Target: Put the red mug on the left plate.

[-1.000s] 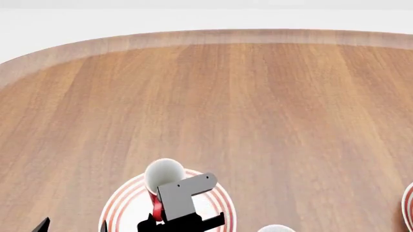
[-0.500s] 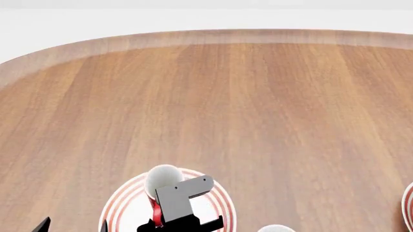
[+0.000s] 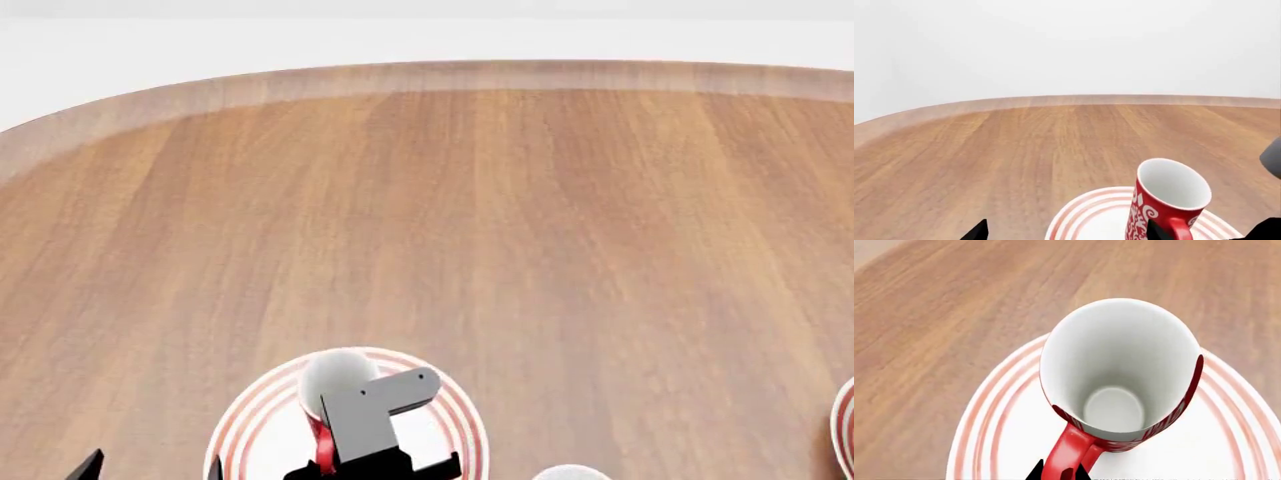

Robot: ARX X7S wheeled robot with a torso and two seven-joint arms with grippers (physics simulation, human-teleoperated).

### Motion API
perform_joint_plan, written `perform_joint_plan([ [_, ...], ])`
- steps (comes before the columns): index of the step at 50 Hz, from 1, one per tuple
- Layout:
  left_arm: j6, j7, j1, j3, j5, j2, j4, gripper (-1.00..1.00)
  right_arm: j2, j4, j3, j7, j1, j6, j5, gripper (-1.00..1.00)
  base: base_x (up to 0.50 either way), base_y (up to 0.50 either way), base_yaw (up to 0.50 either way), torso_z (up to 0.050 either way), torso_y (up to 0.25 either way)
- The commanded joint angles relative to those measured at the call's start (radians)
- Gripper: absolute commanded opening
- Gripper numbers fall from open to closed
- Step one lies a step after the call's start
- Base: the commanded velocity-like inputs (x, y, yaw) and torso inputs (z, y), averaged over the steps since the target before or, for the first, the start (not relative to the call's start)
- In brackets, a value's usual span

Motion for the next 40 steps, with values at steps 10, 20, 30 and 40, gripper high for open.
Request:
perform_joint_plan([
  [10, 0.003, -0.002, -0.003, 0.005, -0.003, -0.001, -0.005, 1.0, -0.002, 0.014, -0.013, 0.004, 0.015, -0.007, 0.008, -1.0, 0.0, 0.0, 0.0, 0.0, 0.0],
  [20, 0.011, 0.002, -0.011, 0.006, -0.005, 0.001, -0.021, 1.0, -0.002, 0.02, -0.021, 0.008, 0.018, -0.011, 0.017, -1.0, 0.0, 0.0, 0.0, 0.0, 0.0],
  [30, 0.007, -0.004, -0.005, 0.009, -0.005, -0.004, -0.008, 1.0, 0.007, 0.013, -0.022, 0.022, 0.026, 0.007, 0.035, 1.0, 0.0, 0.0, 0.0, 0.0, 0.0],
  [40, 0.003, -0.01, 0.0, 0.01, -0.007, -0.008, 0.005, 1.0, 0.002, 0.028, -0.027, 0.022, 0.032, -0.004, 0.039, 1.0, 0.0, 0.0, 0.0, 0.0, 0.0],
])
